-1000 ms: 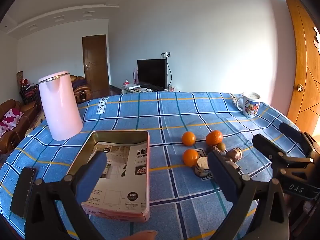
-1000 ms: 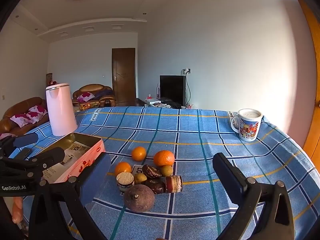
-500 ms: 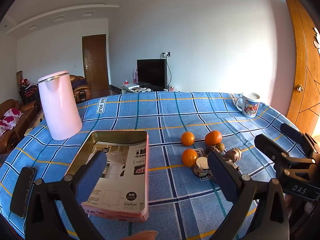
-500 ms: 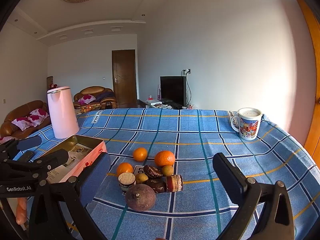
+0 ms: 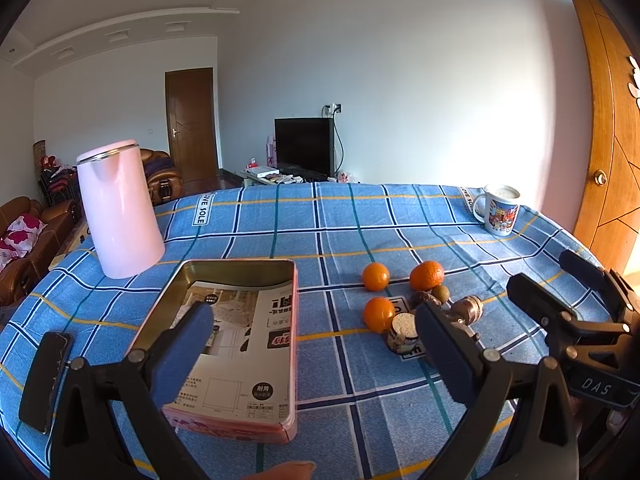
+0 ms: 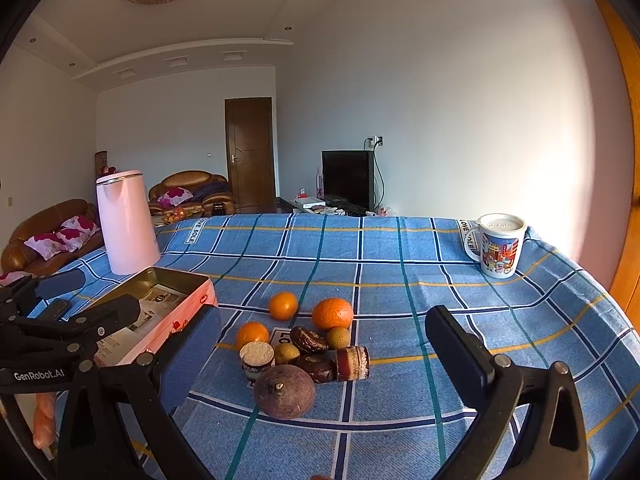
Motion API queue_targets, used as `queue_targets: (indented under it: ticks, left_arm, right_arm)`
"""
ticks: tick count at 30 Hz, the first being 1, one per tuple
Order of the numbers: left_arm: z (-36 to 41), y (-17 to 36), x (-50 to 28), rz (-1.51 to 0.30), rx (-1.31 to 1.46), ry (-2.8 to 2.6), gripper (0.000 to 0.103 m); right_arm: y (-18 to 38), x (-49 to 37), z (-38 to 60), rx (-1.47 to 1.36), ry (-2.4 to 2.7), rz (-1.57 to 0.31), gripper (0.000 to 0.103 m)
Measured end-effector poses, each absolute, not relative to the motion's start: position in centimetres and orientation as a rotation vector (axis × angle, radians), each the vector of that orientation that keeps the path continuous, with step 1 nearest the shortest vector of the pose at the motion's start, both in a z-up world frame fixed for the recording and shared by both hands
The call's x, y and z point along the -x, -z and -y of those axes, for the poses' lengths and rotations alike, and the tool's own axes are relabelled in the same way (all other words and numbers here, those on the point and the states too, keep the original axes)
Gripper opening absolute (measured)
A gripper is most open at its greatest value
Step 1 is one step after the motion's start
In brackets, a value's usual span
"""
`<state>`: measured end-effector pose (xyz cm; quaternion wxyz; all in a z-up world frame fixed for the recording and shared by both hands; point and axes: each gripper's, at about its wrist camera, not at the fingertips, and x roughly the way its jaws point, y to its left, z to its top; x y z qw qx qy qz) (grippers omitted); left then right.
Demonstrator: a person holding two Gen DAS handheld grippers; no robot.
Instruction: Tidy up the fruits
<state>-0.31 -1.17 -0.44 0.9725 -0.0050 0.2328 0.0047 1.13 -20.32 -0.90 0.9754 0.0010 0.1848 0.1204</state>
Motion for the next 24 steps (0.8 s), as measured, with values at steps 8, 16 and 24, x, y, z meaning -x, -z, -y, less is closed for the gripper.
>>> queue_targets:
  ticks: [8, 16, 24]
  left_arm:
    - [1.15, 0.45, 0.31, -0.471, 0.01, -0.009, 0.103]
    - [1.19, 0.47, 0.34, -0.471, 0.011, -0.01, 0.103]
    - [1.2, 0.48, 0.34, -0.471, 0.01, -0.01, 0.103]
  right_arm:
    - [1.12, -1.16, 20.33, -0.006, -0.246, -0.379, 0.102]
    - [1.4, -1.26, 20.25, -0.011, -0.252, -0.391, 0.102]
    - [1.53, -1.31, 20.27, -0.011, -0.254, -0.396, 0.102]
